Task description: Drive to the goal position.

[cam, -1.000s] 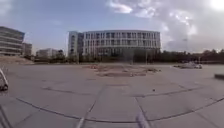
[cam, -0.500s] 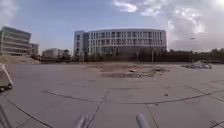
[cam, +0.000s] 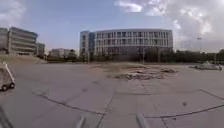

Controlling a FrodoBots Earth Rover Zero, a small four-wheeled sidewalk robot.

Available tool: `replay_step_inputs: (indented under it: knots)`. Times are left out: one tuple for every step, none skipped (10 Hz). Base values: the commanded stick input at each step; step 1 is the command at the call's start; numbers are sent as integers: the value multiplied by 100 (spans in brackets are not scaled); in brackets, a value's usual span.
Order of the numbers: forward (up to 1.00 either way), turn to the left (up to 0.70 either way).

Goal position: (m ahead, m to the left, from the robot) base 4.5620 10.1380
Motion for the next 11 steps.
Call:
replay_step_inputs:
  knots:
    - [70, 14]
    - [70, 14]
    - [70, 14]
    - [70, 14]
    - [70, 14]
    - [70, 14]
    - [70, 14]
    - [70, 14]
    - [70, 14]
    - [70, 14]
    - [70, 14]
